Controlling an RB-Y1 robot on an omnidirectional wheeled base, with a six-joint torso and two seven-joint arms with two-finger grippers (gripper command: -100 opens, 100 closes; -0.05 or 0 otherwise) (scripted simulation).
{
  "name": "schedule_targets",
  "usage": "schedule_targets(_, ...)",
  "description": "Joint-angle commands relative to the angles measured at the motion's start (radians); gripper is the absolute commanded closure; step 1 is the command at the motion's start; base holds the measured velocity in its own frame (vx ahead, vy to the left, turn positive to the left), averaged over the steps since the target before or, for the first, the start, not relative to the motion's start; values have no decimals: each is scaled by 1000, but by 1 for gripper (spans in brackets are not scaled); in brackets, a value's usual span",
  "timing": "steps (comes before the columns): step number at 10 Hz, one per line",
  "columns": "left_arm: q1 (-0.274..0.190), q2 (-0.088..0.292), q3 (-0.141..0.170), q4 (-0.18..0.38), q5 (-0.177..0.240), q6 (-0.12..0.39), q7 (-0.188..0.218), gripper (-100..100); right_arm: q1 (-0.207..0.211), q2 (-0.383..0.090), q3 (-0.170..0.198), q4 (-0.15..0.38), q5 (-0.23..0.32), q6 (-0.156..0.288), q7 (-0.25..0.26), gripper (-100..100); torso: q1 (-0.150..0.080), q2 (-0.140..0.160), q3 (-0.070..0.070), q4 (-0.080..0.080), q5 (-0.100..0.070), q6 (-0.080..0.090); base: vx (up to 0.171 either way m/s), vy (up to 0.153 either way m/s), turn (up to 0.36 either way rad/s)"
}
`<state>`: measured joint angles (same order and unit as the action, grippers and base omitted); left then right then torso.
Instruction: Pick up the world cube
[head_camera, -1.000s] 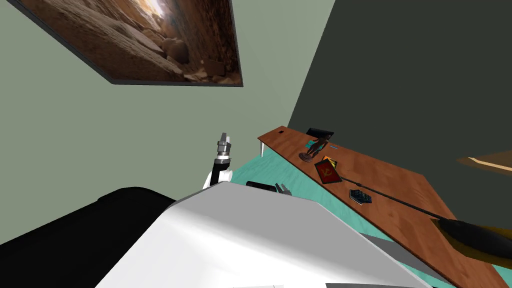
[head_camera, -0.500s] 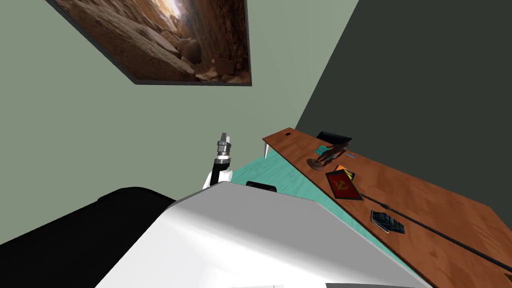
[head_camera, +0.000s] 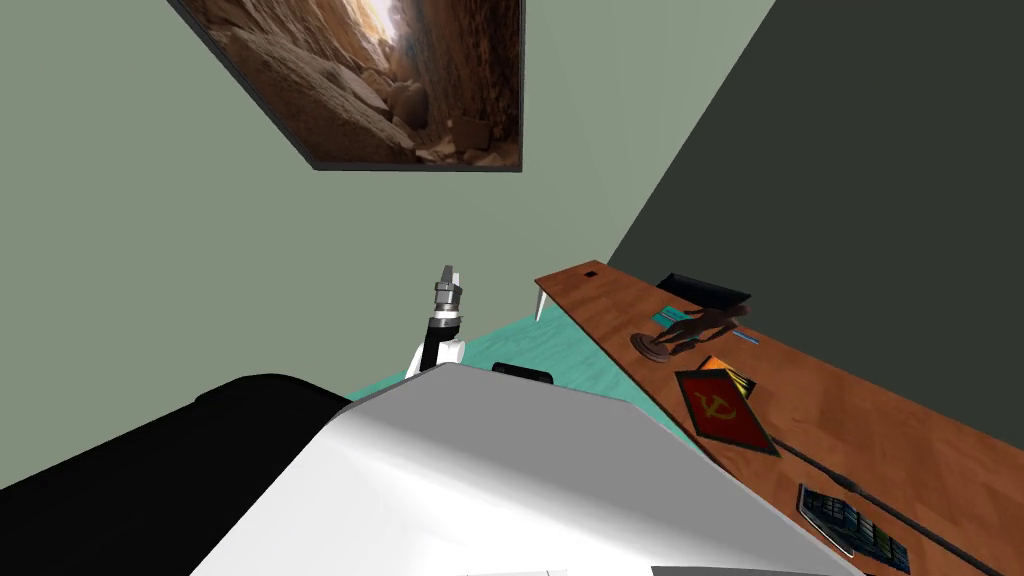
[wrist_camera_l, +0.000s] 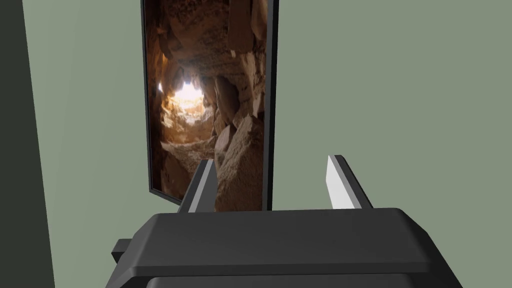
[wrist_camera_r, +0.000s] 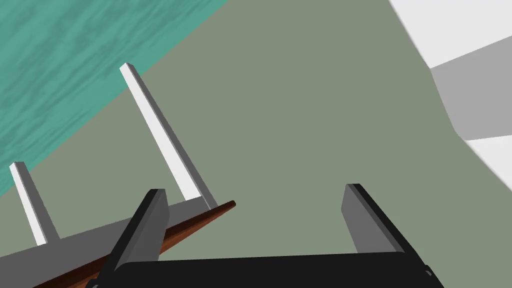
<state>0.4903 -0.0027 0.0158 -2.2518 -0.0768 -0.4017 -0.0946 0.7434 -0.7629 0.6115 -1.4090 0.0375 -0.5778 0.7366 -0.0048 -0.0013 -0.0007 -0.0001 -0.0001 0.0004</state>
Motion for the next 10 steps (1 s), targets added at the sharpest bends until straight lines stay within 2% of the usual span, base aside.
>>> schedule_targets(1,0,0,0,0,0,0,0,0,23,-23,11,26,0,6,44,-100,0,0,0,0,0,0,68,-63,123)
schedule_targets(2,0,0,0,0,0,0,0,0,37,-59,28,73,-5,7,73,-100,0,1,1,0,0,1,47,-57,196)
schedule_targets(3,0,0,0,0,0,0,0,0,37,-60,28,73,-5,7,80,-100,0,2,1,0,0,0,35,-49,133)
schedule_targets(4,0,0,0,0,0,0,0,0,50,-95,43,118,-11,9,114,-100,1,3,2,1,0,1,41,-51,267)
schedule_targets(5,0,0,0,0,0,0,0,0,50,-95,43,118,-11,9,115,-100,1,3,2,1,0,0,34,-52,134)
schedule_targets(6,0,0,0,0,0,0,0,0,62,-129,57,148,-18,11,149,-100,1,3,2,1,0,1,39,-65,238)
schedule_targets(7,0,0,0,0,0,0,0,0,62,-129,57,157,-18,11,149,-100,0,3,2,1,0,0,32,-64,116)
schedule_targets(9,0,0,0,0,0,0,0,0,85,-192,80,224,-35,16,212,-100,-1,3,2,1,0,0,39,-104,298)
schedule_targets(10,0,0,0,0,0,0,0,0,85,-192,80,239,-35,16,212,-100,-4,2,1,1,-1,0,35,-124,115)
